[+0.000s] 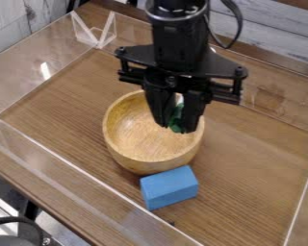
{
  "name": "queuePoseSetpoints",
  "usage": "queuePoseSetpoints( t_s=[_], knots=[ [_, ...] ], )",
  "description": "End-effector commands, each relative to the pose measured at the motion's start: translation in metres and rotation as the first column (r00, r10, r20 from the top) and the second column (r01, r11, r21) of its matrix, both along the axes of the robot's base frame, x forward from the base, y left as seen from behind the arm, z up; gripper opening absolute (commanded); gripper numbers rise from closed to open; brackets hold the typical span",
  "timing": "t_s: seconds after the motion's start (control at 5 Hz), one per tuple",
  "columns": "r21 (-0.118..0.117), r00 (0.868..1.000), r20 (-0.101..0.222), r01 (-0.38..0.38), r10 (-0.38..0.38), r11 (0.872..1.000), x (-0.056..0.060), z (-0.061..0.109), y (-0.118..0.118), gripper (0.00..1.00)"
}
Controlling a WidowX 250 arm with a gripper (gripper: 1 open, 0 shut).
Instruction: Put the green marker in the brown bowl
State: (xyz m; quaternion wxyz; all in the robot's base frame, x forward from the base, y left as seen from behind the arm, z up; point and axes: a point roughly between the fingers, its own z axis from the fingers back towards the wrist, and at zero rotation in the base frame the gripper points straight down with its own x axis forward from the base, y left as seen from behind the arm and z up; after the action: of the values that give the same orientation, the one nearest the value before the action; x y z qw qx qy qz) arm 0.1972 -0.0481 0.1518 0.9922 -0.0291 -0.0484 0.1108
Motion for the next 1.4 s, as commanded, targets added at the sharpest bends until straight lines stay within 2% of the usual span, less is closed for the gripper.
queuePoseSetpoints(
  t_s=[0.0, 0.6, 1.2],
  knots=[
    [-0.008, 0.999, 0.04, -0.008, 0.009, 1.0, 0.002, 0.008, 0.002, 0.0],
    [-0.006, 0.999, 0.043, -0.01, 0.01, 1.0, 0.002, 0.004, 0.004, 0.0],
    [0.032, 0.999, 0.046, 0.028, -0.029, 0.999, 0.009, -0.007, 0.023, 0.0]
  ],
)
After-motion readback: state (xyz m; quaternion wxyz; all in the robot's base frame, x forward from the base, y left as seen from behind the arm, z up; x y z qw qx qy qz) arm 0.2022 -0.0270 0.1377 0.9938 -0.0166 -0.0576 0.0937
